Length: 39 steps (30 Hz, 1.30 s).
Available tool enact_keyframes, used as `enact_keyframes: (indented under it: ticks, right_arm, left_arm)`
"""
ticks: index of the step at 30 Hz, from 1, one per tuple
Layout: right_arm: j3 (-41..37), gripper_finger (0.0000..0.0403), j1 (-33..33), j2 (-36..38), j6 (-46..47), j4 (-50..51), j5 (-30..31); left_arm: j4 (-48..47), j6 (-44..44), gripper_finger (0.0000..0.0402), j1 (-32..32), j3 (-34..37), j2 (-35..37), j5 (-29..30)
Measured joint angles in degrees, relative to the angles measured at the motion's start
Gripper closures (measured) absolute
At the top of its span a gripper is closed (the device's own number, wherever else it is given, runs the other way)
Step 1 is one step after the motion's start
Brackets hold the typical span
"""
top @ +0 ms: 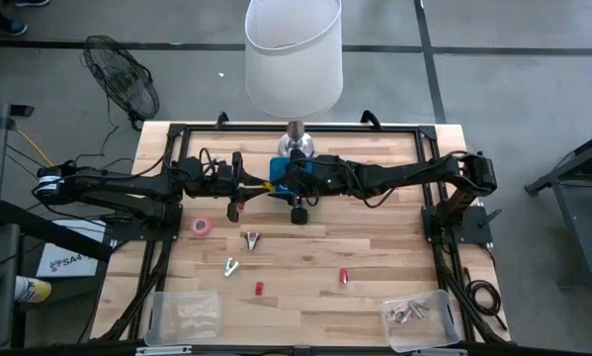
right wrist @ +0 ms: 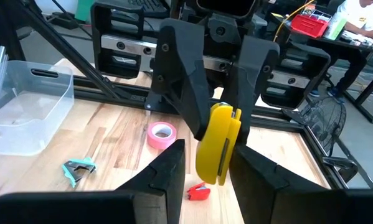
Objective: Pick and place Stapler, Stapler remover, tape
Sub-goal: Put the yellow stapler into the left transparent bin
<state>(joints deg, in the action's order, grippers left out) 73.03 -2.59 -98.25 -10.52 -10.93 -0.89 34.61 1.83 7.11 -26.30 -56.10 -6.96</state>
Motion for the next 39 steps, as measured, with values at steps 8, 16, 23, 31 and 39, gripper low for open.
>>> enact_keyframes:
  ticks: [8, 16, 23, 31, 39]
  right_arm:
    - [0.0, 0.0291, 0.0, 0.0, 0.0, 0.0, 0.2]
    - [0.0, 0.0286, 0.1, 0.0, 0.0, 0.4, 2.4]
    - [0.0, 0.0252, 0.1, 0.0, 1.1, 1.3, 1.8]
    - [-0.1, 0.0201, -0.1, 0.2, 6.2, 7.7, 5.9]
    - [0.0, 0.0196, 0.0, 0.3, 11.9, 16.8, 6.4]
  left_arm:
    - [0.0, 0.0, 0.0345, 0.0, 0.0, 0.0, -0.1]
    - [0.0, -0.1, 0.0347, 0.0, 0.0, 0.0, 0.0]
    - [-0.2, -0.5, 0.0347, 0.0, 0.0, -0.1, 0.2]
    - [-4.0, -1.7, 0.0348, 0.0, 0.0, 0.0, 0.1]
    - [-8.9, -1.6, 0.0348, 0.0, 0.0, 0.9, -3.0]
